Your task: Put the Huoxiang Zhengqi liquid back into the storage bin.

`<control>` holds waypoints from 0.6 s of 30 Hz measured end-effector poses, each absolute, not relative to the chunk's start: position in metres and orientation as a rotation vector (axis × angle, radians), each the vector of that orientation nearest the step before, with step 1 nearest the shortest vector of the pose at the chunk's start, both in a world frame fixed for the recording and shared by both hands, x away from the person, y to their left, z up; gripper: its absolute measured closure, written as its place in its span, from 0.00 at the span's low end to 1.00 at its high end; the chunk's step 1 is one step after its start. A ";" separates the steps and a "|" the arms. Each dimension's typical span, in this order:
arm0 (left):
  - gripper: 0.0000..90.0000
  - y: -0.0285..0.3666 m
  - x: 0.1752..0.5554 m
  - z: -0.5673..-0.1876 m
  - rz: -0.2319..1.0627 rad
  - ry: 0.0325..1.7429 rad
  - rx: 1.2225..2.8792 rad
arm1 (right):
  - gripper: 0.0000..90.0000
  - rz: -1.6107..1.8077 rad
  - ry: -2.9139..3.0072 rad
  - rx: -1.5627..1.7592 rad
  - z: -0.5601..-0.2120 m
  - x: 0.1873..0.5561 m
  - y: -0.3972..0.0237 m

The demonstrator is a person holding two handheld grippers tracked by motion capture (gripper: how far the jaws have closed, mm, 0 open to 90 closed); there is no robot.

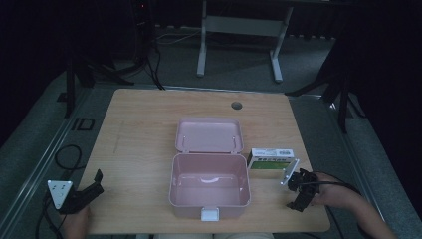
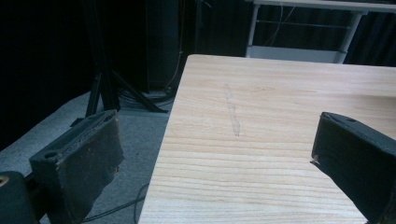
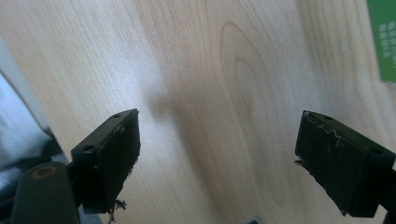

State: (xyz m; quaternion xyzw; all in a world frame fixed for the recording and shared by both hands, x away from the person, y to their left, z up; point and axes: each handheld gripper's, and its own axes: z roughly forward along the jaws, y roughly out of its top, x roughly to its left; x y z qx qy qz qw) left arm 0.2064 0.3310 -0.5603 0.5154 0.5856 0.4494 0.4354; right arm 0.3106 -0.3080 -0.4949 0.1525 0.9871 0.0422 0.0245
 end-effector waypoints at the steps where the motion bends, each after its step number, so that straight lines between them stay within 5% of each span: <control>1: 0.02 0.331 0.206 -0.560 1.117 1.458 1.285 | 0.15 0.111 3.068 0.462 -0.494 0.311 -0.306; 18: 0.02 0.331 0.207 -0.560 1.112 1.451 1.294 | 0.16 0.009 3.110 0.206 -0.481 0.304 -0.261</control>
